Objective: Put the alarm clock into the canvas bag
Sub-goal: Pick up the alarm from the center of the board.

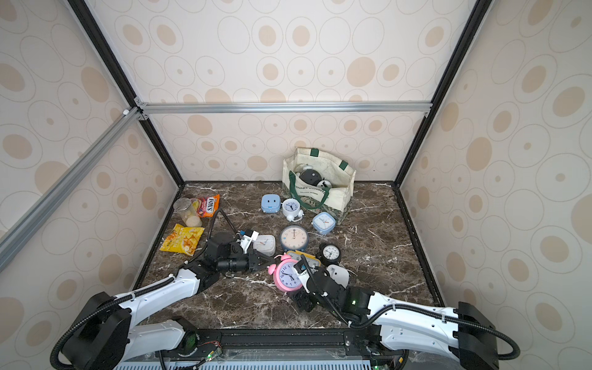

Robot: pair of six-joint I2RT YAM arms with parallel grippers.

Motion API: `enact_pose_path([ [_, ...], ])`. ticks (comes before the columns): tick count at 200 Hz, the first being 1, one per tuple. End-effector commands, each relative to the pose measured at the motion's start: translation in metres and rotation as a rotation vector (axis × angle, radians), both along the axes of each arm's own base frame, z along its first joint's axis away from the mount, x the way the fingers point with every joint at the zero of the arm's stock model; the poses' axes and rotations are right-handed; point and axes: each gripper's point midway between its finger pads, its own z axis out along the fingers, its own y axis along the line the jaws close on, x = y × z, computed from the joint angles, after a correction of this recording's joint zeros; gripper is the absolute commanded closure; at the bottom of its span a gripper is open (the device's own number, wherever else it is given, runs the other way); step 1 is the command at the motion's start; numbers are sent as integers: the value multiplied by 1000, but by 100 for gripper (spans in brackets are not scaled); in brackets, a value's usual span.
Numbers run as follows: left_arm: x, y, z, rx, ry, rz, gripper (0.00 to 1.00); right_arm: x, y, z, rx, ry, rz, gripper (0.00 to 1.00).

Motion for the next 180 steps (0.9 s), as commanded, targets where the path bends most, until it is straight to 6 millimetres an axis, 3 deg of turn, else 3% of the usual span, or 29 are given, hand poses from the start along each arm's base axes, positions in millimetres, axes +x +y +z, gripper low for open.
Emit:
enact_pose_path([
  [1,3,-4,18,-58,-9,-5,93,2,8,13,51,-40,15,49],
  [18,4,-5,25,-76,-28,-4,100,3,8,16,58,-47,14,49],
  [50,13,-3,36,-48,-115,37,100,10,3,22,72,-71,-40,41],
  [62,18,-1,43,-49,-154,60,100,12,0,24,77,-81,-55,32],
  [80,25,1,58,-65,-216,100,100,14,-5,25,83,-90,-82,10],
  [101,34,3,67,-39,-273,126,100,14,-9,27,82,-86,-97,0],
  [135,49,11,69,69,-365,169,100,13,-19,34,92,-72,-124,0],
  [180,60,22,69,216,-551,198,100,14,-38,63,138,-84,-184,0],
])
